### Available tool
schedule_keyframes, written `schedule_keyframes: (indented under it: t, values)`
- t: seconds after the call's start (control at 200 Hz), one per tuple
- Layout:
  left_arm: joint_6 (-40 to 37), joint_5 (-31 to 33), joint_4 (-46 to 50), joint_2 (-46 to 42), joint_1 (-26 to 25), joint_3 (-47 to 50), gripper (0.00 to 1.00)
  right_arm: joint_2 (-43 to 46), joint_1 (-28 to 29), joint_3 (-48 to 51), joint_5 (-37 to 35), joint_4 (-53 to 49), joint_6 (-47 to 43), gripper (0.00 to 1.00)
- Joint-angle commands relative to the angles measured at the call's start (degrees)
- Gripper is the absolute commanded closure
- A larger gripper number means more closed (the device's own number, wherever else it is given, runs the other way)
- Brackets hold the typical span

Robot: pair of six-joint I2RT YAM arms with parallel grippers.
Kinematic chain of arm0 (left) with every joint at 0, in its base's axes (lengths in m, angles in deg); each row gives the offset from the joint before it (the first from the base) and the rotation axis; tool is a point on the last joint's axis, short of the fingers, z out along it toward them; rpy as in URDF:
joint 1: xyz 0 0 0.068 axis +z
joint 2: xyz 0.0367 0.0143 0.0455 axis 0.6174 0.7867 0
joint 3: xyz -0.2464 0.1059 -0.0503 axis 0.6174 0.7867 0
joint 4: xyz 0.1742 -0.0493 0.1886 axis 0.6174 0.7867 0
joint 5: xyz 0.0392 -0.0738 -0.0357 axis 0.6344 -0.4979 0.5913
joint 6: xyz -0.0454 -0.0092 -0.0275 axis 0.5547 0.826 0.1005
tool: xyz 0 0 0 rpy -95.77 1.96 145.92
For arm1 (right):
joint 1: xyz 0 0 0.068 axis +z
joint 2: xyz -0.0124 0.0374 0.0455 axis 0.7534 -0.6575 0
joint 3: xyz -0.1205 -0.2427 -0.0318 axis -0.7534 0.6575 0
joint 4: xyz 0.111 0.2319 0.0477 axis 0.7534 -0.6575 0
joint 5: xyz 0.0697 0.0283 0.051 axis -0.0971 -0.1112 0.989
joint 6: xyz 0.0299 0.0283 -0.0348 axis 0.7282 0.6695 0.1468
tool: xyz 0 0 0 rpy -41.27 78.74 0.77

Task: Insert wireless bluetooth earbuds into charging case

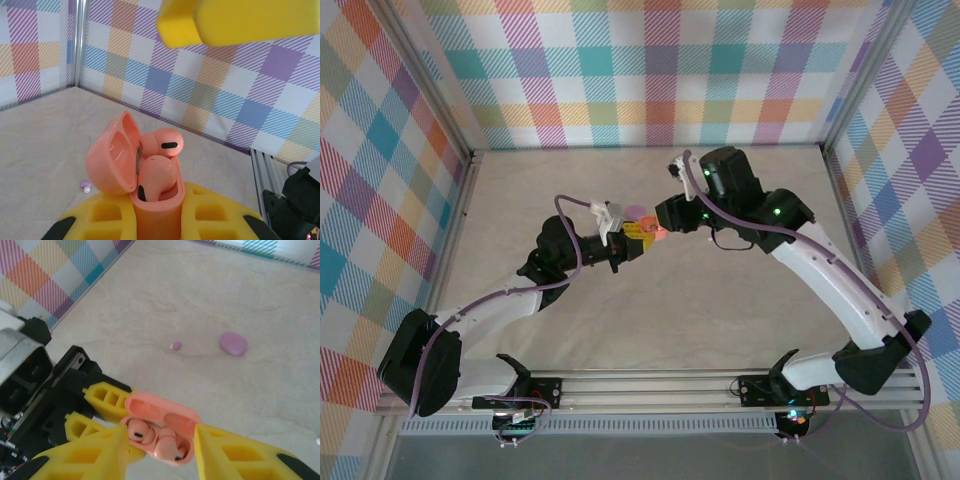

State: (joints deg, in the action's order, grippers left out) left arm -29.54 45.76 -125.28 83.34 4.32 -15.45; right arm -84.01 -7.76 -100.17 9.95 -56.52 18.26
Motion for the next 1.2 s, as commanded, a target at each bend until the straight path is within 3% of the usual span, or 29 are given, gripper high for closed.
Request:
schedule_keyframes:
  t: [0.0, 0.32, 0.665, 0.83, 1.195]
  values:
    - [-0.03, -2.16, -3.14, -1.30, -0.39, -0.26, 1.00, 4.14, -0.49, 4.97, 6.45, 1.42, -1.20, 0.62]
    - [0.76, -4.44, -3.68, -0.09, -0.39, -1.40, 1.00, 2.70, -0.44, 8.67, 3.35, 0.36, -3.46, 0.58]
    - [0.63, -4.49, -2.91, -0.38, -0.47, -1.57, 1.00, 1.17, -1.03, 8.38, -0.91, 0.55, -6.22, 0.69]
    - [0.50, -4.74, -2.64, -0.02, -0.54, -1.99, 1.00, 1.25, -1.99, 8.21, 1.54, 1.29, -6.07, 0.69]
    - [-0.07, -5.18, -2.56, 0.15, -0.52, -1.87, 1.00, 2.17, -3.75, 8.30, 11.04, 0.53, -7.10, 0.57]
